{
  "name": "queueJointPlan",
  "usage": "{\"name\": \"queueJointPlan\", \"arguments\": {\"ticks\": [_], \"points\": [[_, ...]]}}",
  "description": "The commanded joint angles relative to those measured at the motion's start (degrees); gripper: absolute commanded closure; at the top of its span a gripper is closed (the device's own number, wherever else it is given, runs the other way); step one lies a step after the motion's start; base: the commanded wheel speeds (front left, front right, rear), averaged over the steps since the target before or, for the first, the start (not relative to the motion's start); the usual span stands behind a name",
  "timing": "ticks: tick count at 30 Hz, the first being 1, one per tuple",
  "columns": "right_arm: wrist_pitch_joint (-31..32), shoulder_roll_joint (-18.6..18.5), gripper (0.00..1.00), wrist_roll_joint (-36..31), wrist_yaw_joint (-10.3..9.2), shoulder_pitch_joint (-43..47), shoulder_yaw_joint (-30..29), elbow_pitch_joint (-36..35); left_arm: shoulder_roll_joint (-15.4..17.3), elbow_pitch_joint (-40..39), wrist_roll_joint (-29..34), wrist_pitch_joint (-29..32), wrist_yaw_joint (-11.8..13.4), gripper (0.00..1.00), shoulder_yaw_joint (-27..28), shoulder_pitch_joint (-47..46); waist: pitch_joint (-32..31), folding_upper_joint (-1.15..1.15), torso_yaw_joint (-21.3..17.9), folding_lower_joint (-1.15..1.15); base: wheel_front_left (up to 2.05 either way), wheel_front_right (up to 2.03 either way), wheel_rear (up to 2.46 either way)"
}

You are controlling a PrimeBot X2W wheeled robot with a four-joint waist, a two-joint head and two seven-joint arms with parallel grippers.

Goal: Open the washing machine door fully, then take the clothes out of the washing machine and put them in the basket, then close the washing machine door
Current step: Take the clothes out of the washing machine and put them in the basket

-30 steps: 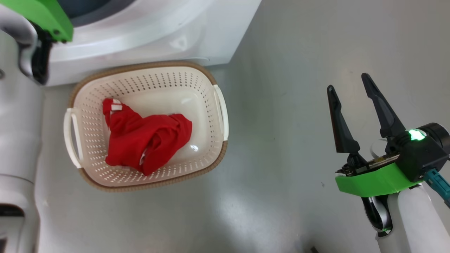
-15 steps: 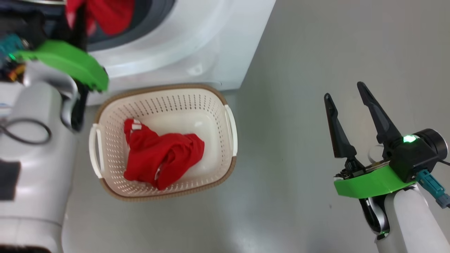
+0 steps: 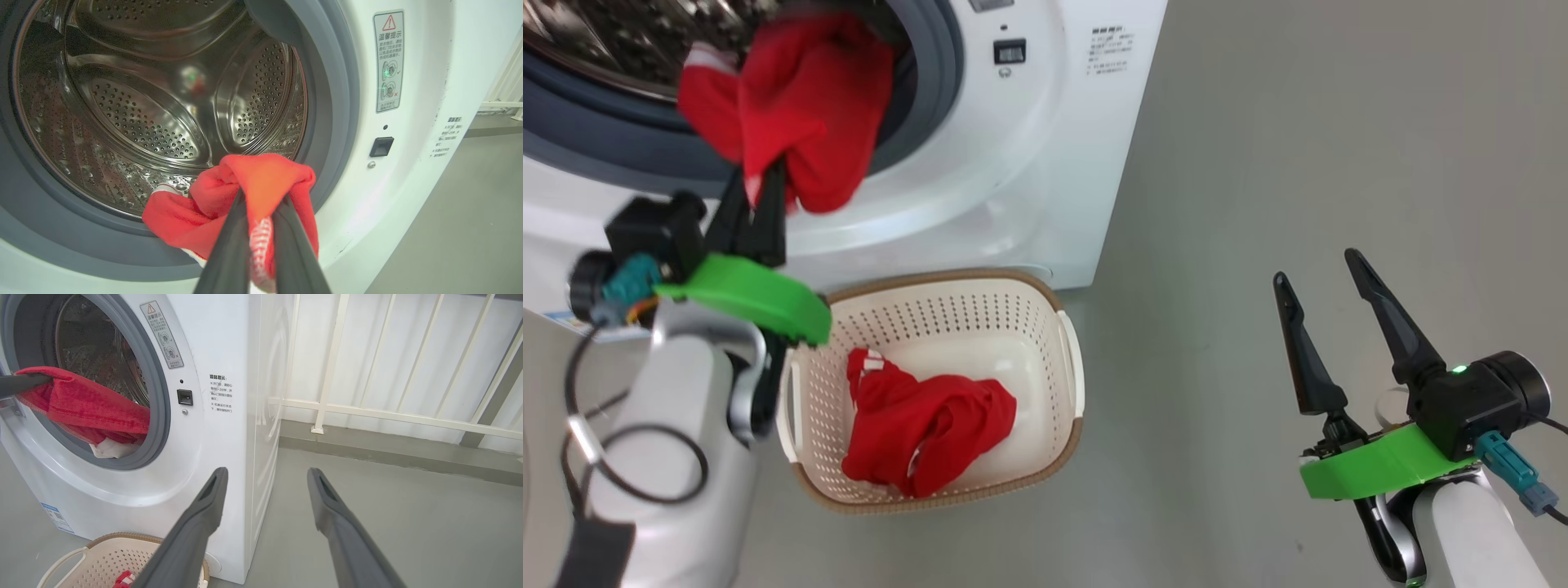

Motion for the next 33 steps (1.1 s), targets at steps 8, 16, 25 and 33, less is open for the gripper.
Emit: {"name": "queueJointPlan", "arguments": {"ticks": [8,16,25,33], "points": [[-0.4,-0.2,0.0,-0.2,0.2,1.3,0.5,-1.5,0.7,-8.7,-1.2,1.2,1.4,1.0,1.6,7.2,-2.7,0.0,0.9,0.0,0.0,0.0,0.0],[-0.4,-0.2,0.0,0.1,0.2,2.0,0.0,-1.9,0.6,-19.8,-1.9,4.2,3.5,1.0,1.3,13.9,-3.5,0.0,1.8,0.0,0.0,0.0,0.0],[-0.4,-0.2,0.0,0.7,0.2,2.5,-0.1,-2.2,0.9,-32.0,-2.4,8.5,6.5,1.0,1.0,21.7,-4.8,0.0,2.0,0.0,0.0,0.0,0.0],[-0.4,-0.2,0.0,0.8,0.2,2.8,-0.5,-2.7,0.3,-39.2,-2.6,12.0,8.7,1.0,-0.4,27.3,-4.8,0.0,2.3,0.0,0.0,0.0,0.0]]}}
